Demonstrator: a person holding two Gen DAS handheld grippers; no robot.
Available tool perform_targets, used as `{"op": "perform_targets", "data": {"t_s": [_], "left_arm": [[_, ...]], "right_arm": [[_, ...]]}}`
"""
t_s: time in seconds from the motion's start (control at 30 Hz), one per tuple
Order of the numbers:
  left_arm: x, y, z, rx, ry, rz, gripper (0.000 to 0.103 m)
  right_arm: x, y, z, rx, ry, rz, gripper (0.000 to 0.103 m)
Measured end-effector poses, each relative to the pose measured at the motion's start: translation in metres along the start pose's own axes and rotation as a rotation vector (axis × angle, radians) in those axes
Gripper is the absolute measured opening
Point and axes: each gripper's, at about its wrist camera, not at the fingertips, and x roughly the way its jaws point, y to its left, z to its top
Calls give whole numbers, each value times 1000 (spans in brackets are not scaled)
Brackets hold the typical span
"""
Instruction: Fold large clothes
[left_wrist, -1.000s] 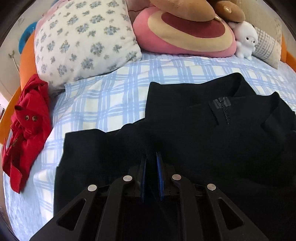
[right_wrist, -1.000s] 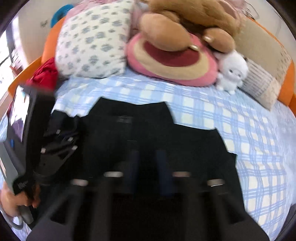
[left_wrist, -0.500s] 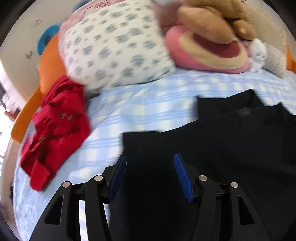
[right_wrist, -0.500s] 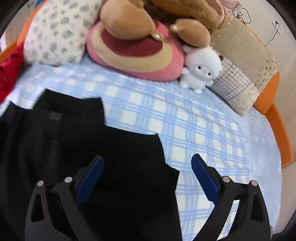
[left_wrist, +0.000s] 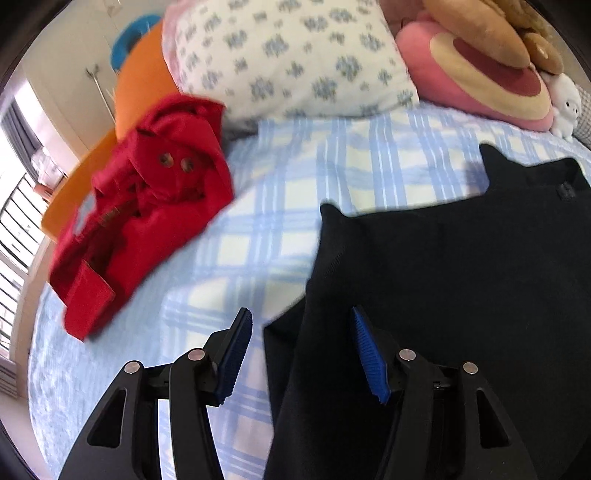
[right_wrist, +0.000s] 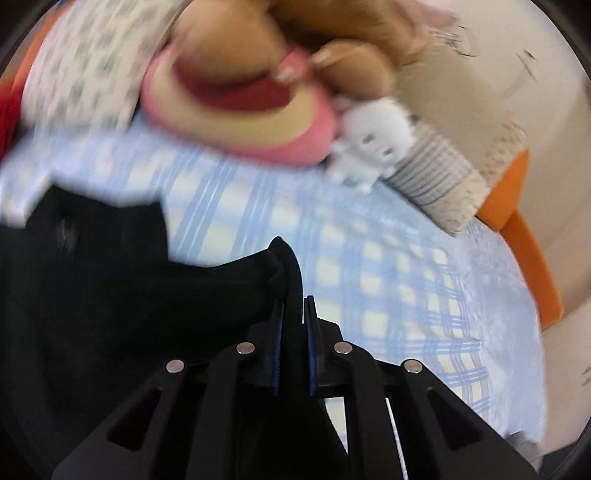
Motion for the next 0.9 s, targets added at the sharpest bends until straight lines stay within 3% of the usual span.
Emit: {"op": "perform_targets", "data": {"t_s": [0.27, 0.43, 0.53, 0.6, 0.67, 0.8, 0.9], "left_arm": [[11, 7, 1, -62, -5, 5, 59], [27, 10, -6, -101, 0, -48, 56], [34, 7, -12, -101, -12, -63, 57], [36, 7, -12, -94, -11, -60, 60], [34, 10, -10, -95, -13, -51, 67], [9, 31, -6, -122, -55, -58, 74], [-28, 47, -7, -148, -102, -81, 85]], "right_arm": [[29, -14, 1, 79, 44, 40, 11], [71, -26, -30, 215, 106, 166, 13], [79, -36, -38, 280, 120, 198, 25], [76, -40, -37, 297, 117, 166, 69], [63, -45, -36, 293, 94, 186, 83], [13, -55, -34, 196, 68, 181, 82], [-35, -65, -38, 131, 28, 197, 82]]}}
